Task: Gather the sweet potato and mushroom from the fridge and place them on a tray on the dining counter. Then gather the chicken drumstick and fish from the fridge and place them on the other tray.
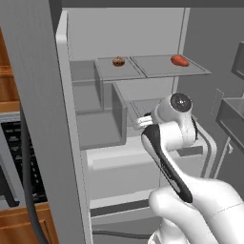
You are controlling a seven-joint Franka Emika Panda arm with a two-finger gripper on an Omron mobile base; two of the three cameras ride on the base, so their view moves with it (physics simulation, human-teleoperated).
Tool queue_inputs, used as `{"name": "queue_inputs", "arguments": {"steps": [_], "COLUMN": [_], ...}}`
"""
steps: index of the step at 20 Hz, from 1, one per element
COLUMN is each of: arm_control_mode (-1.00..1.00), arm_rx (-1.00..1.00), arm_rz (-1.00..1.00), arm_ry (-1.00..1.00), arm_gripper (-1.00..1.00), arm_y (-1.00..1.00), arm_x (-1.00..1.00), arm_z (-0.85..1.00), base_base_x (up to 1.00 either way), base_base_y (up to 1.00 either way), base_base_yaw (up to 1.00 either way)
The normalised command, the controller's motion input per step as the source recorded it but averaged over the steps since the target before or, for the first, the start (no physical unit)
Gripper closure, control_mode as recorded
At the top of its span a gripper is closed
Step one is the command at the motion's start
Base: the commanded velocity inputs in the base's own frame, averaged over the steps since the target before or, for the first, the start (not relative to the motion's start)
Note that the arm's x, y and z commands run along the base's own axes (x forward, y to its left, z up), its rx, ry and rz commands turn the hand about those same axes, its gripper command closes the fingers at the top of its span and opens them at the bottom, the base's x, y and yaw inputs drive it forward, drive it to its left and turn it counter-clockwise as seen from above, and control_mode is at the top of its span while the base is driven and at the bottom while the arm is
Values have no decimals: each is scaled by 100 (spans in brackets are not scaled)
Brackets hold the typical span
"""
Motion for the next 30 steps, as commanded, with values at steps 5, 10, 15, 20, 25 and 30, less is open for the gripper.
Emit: {"name": "queue_inputs", "arguments": {"steps": [5,10,15,20,25,30], "arm_control_mode": [-100,-100,-100,-100,-100,-100], "arm_rx": [6,4,2,1,0,0], "arm_rz": [-6,-4,-2,-2,-3,-1], "arm_ry": [3,12,17,10,1,2], "arm_gripper": [100,100,100,100,100,100], "arm_y": [-7,-2,0,-1,0,0], "arm_x": [-85,-70,-57,-71,-62,-9], "arm_z": [58,43,33,10,-4,-5], "base_base_x": [0,0,0,0,0,0], "base_base_y": [0,0,0,0,0,0], "base_base_yaw": [0,0,0,0,0,0]}}
